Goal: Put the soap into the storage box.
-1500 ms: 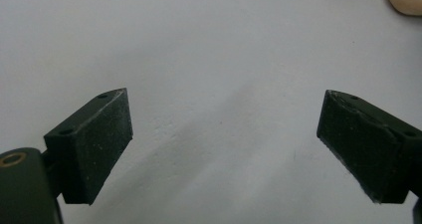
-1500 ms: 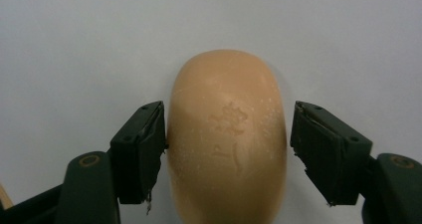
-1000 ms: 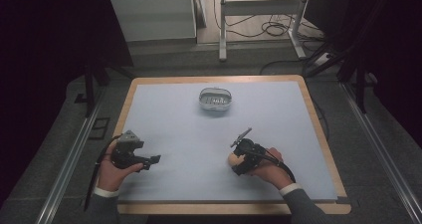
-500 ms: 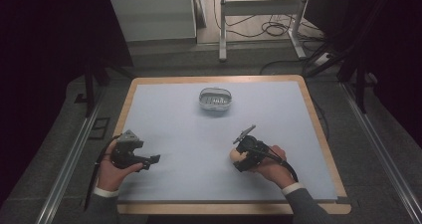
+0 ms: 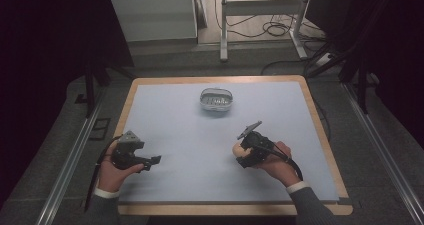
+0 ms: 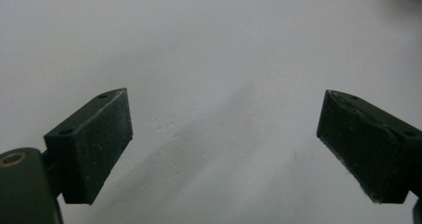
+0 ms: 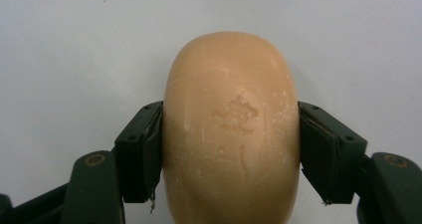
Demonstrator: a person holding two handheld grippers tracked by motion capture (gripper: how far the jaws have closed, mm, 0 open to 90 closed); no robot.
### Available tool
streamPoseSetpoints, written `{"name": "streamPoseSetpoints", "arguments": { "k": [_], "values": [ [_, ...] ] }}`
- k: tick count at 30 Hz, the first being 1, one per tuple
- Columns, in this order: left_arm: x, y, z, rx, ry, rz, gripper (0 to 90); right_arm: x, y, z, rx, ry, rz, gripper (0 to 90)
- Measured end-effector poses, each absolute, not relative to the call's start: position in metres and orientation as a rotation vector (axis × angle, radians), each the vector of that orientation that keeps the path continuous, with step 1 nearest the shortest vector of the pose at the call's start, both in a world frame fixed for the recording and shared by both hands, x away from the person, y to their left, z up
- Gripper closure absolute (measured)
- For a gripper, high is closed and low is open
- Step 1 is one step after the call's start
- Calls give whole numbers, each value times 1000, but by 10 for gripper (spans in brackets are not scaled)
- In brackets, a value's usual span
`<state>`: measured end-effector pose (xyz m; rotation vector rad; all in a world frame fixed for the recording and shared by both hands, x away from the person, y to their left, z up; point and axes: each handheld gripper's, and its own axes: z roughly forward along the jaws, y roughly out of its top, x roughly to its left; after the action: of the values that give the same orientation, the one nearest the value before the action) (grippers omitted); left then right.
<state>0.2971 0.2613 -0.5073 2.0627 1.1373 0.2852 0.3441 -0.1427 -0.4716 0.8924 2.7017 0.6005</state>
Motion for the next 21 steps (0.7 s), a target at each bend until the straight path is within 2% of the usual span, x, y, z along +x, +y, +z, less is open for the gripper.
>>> {"name": "streamPoseSetpoints", "arguments": {
  "k": [21],
  "values": [
    [297, 261, -508, 2070, 1136, 282, 76, 358, -137, -451, 830, 2654, 616, 326]
  ]
}}
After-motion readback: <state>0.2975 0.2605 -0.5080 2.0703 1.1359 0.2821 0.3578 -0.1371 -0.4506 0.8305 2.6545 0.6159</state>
